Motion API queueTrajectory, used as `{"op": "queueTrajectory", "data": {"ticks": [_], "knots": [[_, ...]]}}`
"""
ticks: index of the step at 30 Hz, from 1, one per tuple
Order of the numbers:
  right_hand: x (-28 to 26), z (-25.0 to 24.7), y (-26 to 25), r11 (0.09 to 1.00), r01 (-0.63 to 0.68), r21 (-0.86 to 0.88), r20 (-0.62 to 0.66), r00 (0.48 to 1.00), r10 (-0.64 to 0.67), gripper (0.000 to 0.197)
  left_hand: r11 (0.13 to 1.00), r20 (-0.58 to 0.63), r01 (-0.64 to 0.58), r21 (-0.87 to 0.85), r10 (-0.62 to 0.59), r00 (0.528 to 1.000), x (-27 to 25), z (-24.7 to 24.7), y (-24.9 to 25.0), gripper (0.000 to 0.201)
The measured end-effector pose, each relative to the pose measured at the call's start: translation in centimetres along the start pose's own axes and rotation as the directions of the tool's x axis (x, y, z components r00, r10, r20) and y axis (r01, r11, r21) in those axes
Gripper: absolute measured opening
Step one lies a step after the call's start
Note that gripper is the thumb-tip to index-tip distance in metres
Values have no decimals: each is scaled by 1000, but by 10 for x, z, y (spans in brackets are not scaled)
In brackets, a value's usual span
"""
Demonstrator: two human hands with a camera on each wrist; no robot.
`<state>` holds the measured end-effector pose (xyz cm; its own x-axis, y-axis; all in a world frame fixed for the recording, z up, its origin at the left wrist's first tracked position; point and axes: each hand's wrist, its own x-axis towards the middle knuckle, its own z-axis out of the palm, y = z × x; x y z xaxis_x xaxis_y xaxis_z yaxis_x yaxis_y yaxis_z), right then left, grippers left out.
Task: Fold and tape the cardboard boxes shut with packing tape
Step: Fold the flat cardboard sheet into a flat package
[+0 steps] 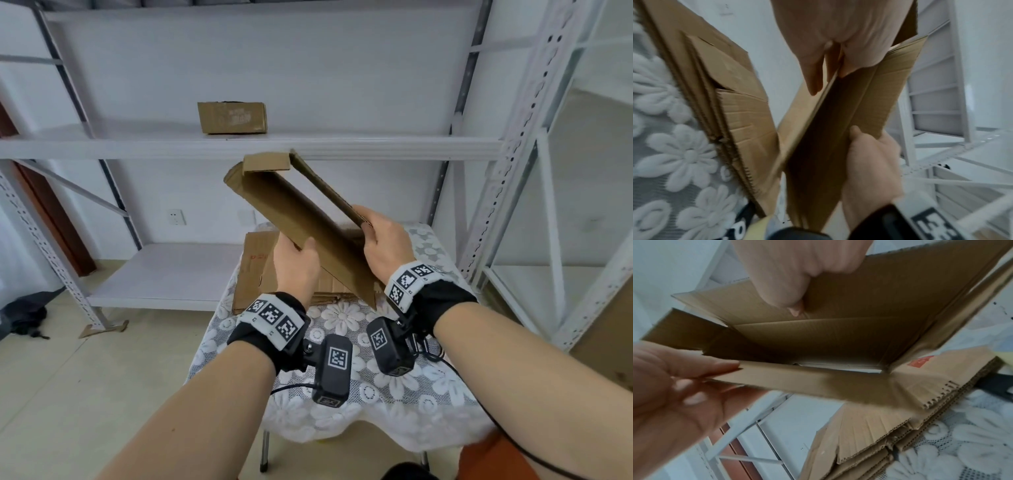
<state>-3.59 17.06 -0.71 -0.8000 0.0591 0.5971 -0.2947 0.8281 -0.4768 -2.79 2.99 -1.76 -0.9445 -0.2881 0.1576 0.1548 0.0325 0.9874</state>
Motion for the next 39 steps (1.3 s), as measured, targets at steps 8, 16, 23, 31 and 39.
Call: {"op": "queueTrajectory", "data": {"ticks": [8,16,23,31,39], "knots": [[3,-1,-17,879,-226,420,14,970,242,29,956,-48,-255,147,264,963,5,-8,17,45],[-16,19,-4,888,-290,357,149,956,252,10,941,-13,-231,247,241,970,9,-26,-12,47],[-12,6,-12,988,-127,91,74,990,120,32,879,-207,-275,390,375,904,13,-36,12,99],[4,0,-19,996,85,-18,0,996,-85,38,753,-315,-222,619,497,809,13,-48,2,124],[-3,10,-6,919,259,-298,200,958,-205,48,789,-91,-90,607,182,979,9,-65,-44,120]]}}
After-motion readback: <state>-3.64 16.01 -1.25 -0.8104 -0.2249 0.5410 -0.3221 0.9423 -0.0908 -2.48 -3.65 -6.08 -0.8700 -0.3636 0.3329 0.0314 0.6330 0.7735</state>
